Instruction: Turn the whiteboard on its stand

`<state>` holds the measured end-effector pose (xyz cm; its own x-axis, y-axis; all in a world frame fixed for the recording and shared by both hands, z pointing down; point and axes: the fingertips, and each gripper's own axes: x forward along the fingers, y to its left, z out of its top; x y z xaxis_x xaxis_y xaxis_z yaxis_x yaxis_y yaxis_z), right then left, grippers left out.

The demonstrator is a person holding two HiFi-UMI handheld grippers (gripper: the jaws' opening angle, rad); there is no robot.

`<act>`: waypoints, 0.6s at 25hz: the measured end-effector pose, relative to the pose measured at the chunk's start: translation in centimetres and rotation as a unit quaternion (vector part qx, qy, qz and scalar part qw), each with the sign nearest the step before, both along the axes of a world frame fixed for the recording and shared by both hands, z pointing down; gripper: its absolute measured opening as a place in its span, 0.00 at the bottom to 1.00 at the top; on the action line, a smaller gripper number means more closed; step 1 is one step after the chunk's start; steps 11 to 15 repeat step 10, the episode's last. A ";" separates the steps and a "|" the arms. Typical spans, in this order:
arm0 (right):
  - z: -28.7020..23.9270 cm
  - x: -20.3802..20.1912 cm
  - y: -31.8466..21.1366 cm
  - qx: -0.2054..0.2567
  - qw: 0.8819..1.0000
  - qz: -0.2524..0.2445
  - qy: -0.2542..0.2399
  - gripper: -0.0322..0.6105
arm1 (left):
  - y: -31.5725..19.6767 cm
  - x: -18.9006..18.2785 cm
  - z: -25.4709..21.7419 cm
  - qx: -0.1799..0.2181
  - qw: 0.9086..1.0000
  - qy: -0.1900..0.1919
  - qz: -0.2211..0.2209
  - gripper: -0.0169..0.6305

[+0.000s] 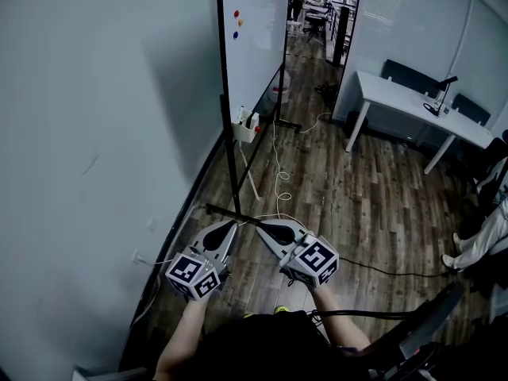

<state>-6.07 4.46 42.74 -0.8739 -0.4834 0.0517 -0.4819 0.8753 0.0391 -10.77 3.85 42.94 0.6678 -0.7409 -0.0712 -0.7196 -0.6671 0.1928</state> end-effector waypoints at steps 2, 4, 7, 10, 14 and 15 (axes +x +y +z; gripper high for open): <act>0.0 -0.2 0.1 0.000 1.000 0.002 0.000 0.09 | 0.0 -0.2 0.1 -0.001 1.000 0.001 0.002 0.05; 0.1 -0.4 0.1 -0.001 1.000 0.005 0.000 0.09 | 0.0 -0.3 0.1 0.000 1.000 0.002 0.005 0.05; 0.4 -0.5 -0.1 -0.002 1.000 0.009 0.000 0.09 | -0.1 -0.3 0.3 0.000 1.000 0.004 0.008 0.05; 0.5 -0.6 0.0 -0.003 1.000 0.011 0.002 0.09 | 0.0 -0.4 0.5 -0.001 1.000 0.005 0.011 0.05; 0.5 -0.6 0.0 -0.003 1.000 0.011 0.002 0.09 | 0.0 -0.4 0.5 -0.001 1.000 0.005 0.011 0.05; 0.5 -0.6 0.0 -0.003 1.000 0.011 0.002 0.09 | 0.0 -0.4 0.5 -0.001 1.000 0.005 0.011 0.05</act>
